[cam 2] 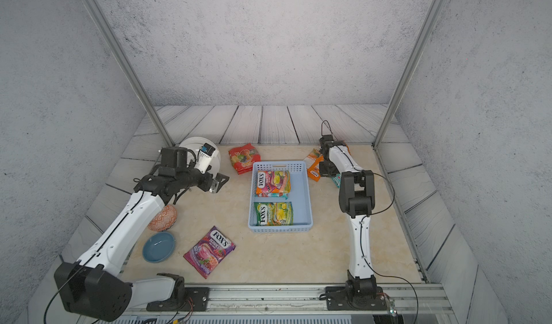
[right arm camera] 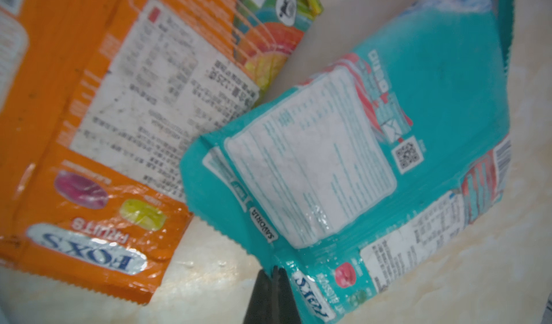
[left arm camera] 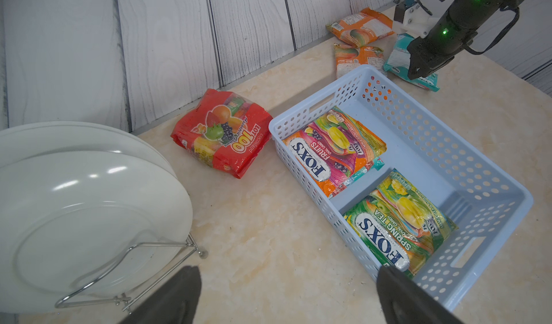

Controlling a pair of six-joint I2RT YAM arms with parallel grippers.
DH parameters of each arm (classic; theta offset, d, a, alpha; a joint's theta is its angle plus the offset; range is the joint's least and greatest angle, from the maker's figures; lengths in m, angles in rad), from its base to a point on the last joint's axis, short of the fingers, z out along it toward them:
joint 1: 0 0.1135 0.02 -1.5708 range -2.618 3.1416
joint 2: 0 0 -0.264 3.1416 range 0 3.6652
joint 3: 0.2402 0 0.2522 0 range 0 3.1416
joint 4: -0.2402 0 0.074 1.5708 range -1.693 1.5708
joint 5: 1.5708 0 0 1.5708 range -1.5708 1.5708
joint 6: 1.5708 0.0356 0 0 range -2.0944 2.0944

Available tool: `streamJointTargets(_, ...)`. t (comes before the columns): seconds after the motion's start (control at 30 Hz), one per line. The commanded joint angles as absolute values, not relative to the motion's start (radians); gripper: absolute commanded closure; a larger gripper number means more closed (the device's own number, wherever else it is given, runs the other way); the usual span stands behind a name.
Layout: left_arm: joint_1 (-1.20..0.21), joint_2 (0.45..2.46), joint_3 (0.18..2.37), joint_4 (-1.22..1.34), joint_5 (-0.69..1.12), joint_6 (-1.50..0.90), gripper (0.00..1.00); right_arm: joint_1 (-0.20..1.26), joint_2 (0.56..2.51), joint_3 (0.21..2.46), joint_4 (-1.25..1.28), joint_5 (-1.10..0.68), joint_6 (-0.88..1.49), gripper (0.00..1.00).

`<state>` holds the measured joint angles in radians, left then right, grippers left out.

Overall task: Put the candies in the basket
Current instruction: Pick up the candy at the center of the board.

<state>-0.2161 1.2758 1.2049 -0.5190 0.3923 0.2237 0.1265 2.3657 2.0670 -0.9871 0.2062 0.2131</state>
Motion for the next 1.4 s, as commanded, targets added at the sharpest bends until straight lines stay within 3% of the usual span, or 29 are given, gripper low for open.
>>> streamJointTargets(0.0,-0.218,1.263,1.204,-0.518,0.398,0.231,0.01,0.114,2.355,2.053,-0.995,0.186,0.222,1.00)
streamJointTargets(0.8,-0.225,1.243,1.192,-0.504,0.429,0.218,0.02,0.121,1.852,1.768,-0.899,0.109,0.303,1.00)
streamJointTargets(1.37,-0.229,1.280,1.187,-0.493,0.435,0.222,0.02,0.168,1.622,1.713,-0.973,0.005,0.331,1.00)
